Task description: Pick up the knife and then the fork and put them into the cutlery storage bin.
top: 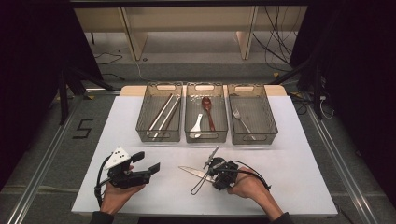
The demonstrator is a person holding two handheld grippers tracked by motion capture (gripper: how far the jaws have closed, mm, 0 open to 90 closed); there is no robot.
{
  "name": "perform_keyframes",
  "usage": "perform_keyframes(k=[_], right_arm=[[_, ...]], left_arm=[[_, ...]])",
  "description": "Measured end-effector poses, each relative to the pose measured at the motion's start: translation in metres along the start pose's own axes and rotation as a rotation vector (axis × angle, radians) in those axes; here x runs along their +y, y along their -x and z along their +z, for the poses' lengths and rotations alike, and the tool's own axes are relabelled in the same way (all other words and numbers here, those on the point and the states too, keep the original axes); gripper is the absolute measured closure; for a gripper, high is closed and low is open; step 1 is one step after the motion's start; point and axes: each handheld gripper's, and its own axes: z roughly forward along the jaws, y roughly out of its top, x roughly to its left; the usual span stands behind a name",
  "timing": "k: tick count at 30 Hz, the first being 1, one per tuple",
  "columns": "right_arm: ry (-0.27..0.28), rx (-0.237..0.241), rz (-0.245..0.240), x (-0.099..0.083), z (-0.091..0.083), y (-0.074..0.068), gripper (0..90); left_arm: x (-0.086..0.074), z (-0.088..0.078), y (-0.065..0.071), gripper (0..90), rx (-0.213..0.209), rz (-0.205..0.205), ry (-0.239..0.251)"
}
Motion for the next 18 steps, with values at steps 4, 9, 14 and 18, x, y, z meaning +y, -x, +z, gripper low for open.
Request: perform_keyframes(k=[4, 9, 14, 18], right_arm=[[0.005, 0.001, -0.008, 0.0007, 0.0006, 0.0006, 79.2], [-0.005, -0.005, -0.024, 0.0018, 0.0003, -0.0009, 80.1], [0.006, -0.006, -0.034, 0.0012, 0.0007, -0.0010, 80.4], [0.007, -0.003, -0.040, 0.0010, 0.0003, -0.0006, 80.5]], left_arm=[[0.0001, 0.0001, 0.0001, 19.8, 0.000, 0.001, -0.001], [0.0002, 0.0002, 0.0001, 19.8, -0.001, 0.003, -0.002], [0.0002, 0.0002, 0.0000, 19.9, -0.001, 0.003, -0.002], [0.0002, 0.0001, 0.0000, 19.8, 0.000, 0.002, -0.001]])
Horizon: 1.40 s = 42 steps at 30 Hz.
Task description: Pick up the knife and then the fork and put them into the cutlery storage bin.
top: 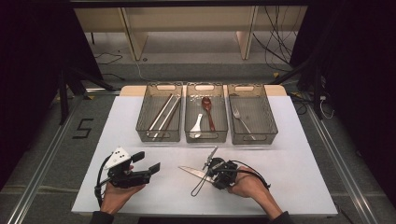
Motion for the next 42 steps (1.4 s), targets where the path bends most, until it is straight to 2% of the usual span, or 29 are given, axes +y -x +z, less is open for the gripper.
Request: perform_keyframes(k=[23, 32, 42], right_arm=[[0.015, 0.003, -0.014, -0.001, -0.004, 0.001, 80.5], [0.030, 0.005, 0.020, -0.003, -0.010, 0.005, 80.6], [0.067, -0.007, 0.029, -0.005, -0.018, 0.009, 80.7]], left_arm=[[0.000, 0.000, -0.001, 19.9, 0.001, 0.002, 0.002], [0.000, 0.000, -0.001, 19.9, 0.001, 0.001, 0.002], [0.000, -0.001, -0.001, 19.9, 0.002, 0.005, -0.001]])
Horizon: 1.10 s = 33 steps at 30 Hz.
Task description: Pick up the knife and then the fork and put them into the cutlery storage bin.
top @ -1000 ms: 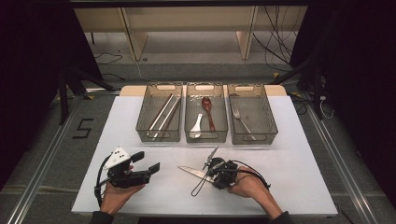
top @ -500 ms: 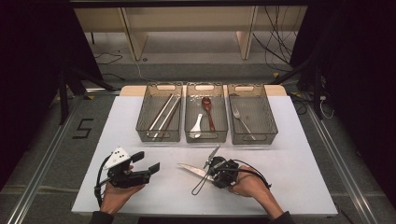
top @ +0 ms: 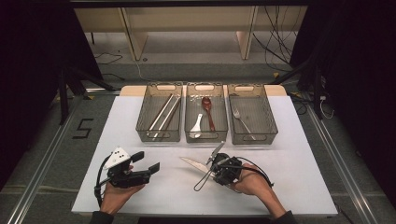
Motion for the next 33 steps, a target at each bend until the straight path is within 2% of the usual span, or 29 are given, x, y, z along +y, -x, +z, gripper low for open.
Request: perform_keyframes(k=[11, 21, 33], right_arm=[[0.019, -0.011, 0.003, 0.000, -0.008, 0.000, 81.0], [0.082, -0.019, 0.031, -0.001, -0.027, 0.005, 81.0], [0.170, -0.050, 0.113, -0.002, -0.059, 0.032, 81.0]], left_arm=[[0.000, 0.000, 0.000, 19.8, 0.000, -0.001, 0.001], [0.000, 0.000, 0.000, 19.8, 0.001, -0.002, 0.001], [0.000, 0.000, 0.000, 19.8, 0.002, -0.002, -0.001]])
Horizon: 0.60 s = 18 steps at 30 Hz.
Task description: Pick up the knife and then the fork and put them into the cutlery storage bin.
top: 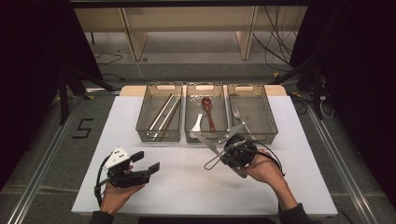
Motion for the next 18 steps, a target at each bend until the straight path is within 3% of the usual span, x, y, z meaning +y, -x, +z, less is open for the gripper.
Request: perform_keyframes(k=[4, 18], right_arm=[[0.034, -0.015, 0.024, 0.003, -0.009, 0.013, 80.9], [0.076, -0.059, 0.106, 0.016, -0.026, 0.050, 80.9]], left_arm=[[0.000, 0.000, 0.000, 19.9, 0.000, -0.001, 0.000], [0.000, 0.000, 0.000, 19.8, 0.000, -0.010, 0.009]])
